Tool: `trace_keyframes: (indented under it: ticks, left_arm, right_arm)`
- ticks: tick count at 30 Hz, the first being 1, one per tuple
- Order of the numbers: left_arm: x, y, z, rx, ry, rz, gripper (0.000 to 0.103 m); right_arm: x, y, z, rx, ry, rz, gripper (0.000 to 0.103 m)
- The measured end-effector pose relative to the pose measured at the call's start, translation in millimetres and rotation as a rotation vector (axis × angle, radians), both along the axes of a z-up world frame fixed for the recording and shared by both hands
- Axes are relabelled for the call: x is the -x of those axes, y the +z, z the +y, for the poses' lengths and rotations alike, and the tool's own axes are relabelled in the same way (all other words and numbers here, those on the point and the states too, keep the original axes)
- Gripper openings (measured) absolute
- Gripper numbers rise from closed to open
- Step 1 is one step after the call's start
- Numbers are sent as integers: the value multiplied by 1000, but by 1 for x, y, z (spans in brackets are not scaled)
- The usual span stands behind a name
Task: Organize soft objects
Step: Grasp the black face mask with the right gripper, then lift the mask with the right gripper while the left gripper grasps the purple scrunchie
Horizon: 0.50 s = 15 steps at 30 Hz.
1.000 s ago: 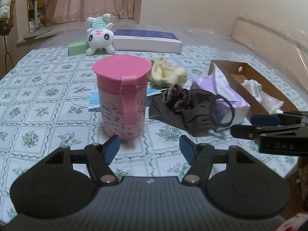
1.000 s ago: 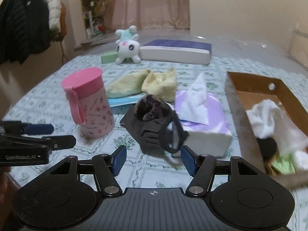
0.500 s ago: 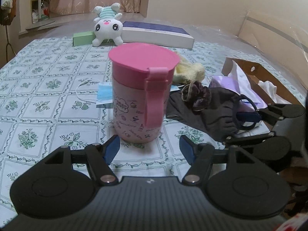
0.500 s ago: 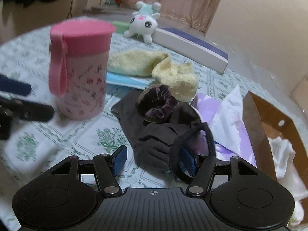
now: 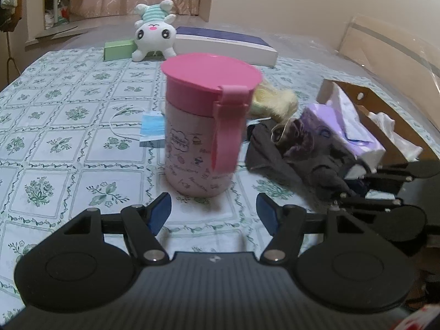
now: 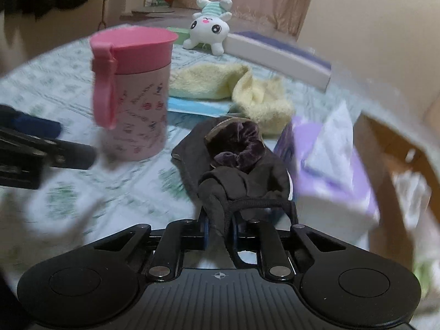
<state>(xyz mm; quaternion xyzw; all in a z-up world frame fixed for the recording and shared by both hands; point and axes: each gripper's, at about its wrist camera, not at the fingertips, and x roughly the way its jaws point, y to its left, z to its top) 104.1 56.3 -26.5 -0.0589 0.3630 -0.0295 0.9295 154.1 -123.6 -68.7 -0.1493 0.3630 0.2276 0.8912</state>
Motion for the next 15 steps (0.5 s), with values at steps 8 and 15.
trace_keyframes:
  ticks: [8,15]
  left_arm:
    - [17,11,-21,-4,-100,-8,65]
    - [15,20,-62,-34,-256,-36,65]
  right_arm:
    - [39,11,-46,-76,3,113,16]
    - [54,14,-85,-108,-59,105,61]
